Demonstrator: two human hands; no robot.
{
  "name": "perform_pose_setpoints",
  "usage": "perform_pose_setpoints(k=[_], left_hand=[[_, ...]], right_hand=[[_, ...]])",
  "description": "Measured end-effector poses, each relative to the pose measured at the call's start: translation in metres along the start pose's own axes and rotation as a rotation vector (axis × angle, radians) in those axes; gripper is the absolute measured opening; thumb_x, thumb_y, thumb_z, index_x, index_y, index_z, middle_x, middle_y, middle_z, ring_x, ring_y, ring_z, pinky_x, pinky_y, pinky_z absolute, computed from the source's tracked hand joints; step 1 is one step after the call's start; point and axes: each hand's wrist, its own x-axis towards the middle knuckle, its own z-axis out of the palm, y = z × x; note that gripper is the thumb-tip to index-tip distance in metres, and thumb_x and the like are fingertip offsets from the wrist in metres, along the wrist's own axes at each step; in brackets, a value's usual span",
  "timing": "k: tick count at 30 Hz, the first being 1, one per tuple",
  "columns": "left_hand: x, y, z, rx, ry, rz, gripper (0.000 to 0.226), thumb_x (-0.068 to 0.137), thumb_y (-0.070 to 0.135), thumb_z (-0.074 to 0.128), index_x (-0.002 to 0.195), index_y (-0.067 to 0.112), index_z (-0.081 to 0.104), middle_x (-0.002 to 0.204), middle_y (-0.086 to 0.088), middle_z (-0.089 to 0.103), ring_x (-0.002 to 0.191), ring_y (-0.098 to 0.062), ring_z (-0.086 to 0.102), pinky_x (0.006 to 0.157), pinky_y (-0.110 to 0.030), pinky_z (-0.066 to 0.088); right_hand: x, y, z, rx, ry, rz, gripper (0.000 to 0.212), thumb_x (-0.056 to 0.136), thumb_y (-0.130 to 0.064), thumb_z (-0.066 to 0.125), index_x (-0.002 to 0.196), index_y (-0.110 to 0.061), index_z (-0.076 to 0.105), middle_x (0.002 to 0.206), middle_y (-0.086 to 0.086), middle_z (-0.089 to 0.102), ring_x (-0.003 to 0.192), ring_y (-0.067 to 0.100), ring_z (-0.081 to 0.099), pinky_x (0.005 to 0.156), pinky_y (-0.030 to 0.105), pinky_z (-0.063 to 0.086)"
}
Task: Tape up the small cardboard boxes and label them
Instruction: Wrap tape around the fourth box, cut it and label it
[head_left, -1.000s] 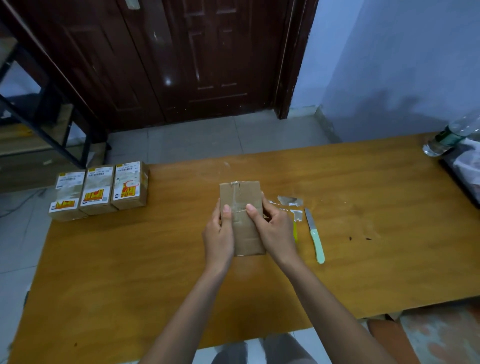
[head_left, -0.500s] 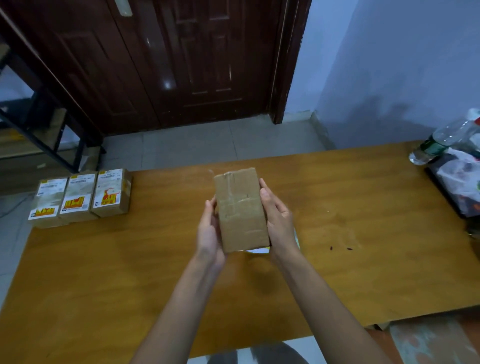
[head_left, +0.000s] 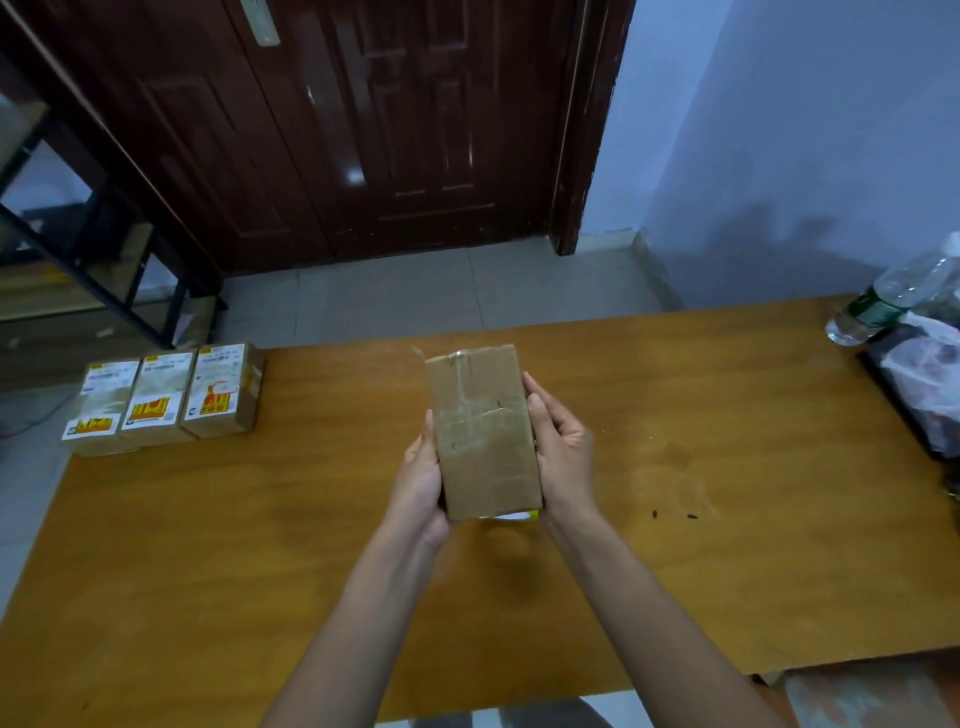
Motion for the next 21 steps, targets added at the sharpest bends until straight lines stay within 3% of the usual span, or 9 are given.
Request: perform_pose_setpoints(k=[3,6,9,12,14,16,19,21], left_hand=[[0.002,0.004,0.003,0.116,0.121,0.046,0.034,0.103,0.033,0.043,0.104,0.011,0.070,0.085,-0.008,0.075,0.075,-0.022,0.071,0.074,-0.040,0.058],[0.003,0.009,0.004,0.124,0.204,0.182,0.035,0.104,0.028,0.043,0.109,0.005,0.069,0.101,-0.014,0.072,0.092,-0.026,0.066,0.086,-0.043,0.054],[-0.001,0.007,0.006,0.310,0.297,0.412,0.023,0.101,0.025,0.050,0.104,0.014,0.069,0.109,-0.005,0.071,0.098,-0.013,0.063,0.092,-0.037,0.050],[-0.015,0.001,0.008,0.375,0.167,0.521,0.014,0.096,0.019,0.059,0.102,0.021,0.072,0.111,0.005,0.068,0.099,-0.006,0.064,0.083,-0.022,0.053],[-0.022,0.000,0.002,0.417,0.050,0.531,0.020,0.096,0.015,0.059,0.102,0.024,0.076,0.107,0.007,0.065,0.093,-0.001,0.065,0.070,-0.013,0.051],[-0.025,0.007,-0.007,0.414,0.006,0.522,0.023,0.097,0.011,0.055,0.097,0.020,0.077,0.107,0.000,0.065,0.090,-0.006,0.065,0.064,-0.013,0.048],[-0.023,0.015,-0.019,0.472,0.108,0.509,0.014,0.098,0.018,0.054,0.104,0.018,0.066,0.115,-0.007,0.064,0.100,-0.014,0.062,0.079,-0.025,0.052],[-0.021,0.017,-0.023,0.476,0.114,0.354,0.027,0.097,0.033,0.055,0.117,0.014,0.054,0.119,-0.009,0.062,0.108,-0.022,0.062,0.092,-0.041,0.053]], right_hand=[[0.002,0.004,-0.001,-0.187,0.048,0.050,0.025,0.100,-0.018,0.048,0.108,-0.016,0.072,0.099,0.000,0.075,0.094,0.014,0.069,0.080,0.034,0.056],[0.005,0.001,-0.009,-0.421,0.091,0.067,0.034,0.100,-0.033,0.046,0.121,-0.013,0.063,0.118,0.004,0.066,0.113,0.019,0.060,0.098,0.044,0.048],[-0.014,-0.008,-0.005,-0.477,-0.001,-0.002,0.071,0.076,-0.071,0.053,0.132,-0.027,0.051,0.127,-0.004,0.057,0.114,0.008,0.055,0.099,0.035,0.046],[-0.031,-0.007,0.006,-0.574,-0.136,0.023,0.098,0.051,-0.084,0.066,0.130,-0.027,0.049,0.121,-0.008,0.060,0.107,0.006,0.061,0.090,0.033,0.052],[-0.031,-0.009,0.006,-0.373,-0.120,0.150,0.090,0.043,-0.077,0.077,0.114,-0.025,0.060,0.106,-0.004,0.071,0.092,0.010,0.070,0.078,0.033,0.058],[-0.029,-0.009,0.000,-0.280,-0.097,0.203,0.079,0.047,-0.071,0.078,0.107,-0.021,0.066,0.099,-0.003,0.074,0.087,0.011,0.071,0.069,0.026,0.057],[-0.032,-0.008,-0.001,-0.253,-0.180,0.247,0.071,0.060,-0.068,0.073,0.111,-0.018,0.067,0.098,-0.002,0.075,0.088,0.015,0.072,0.068,0.025,0.056],[-0.036,-0.008,0.004,-0.269,-0.256,0.251,0.068,0.068,-0.067,0.068,0.113,-0.016,0.067,0.101,0.001,0.074,0.093,0.019,0.072,0.075,0.030,0.058]])
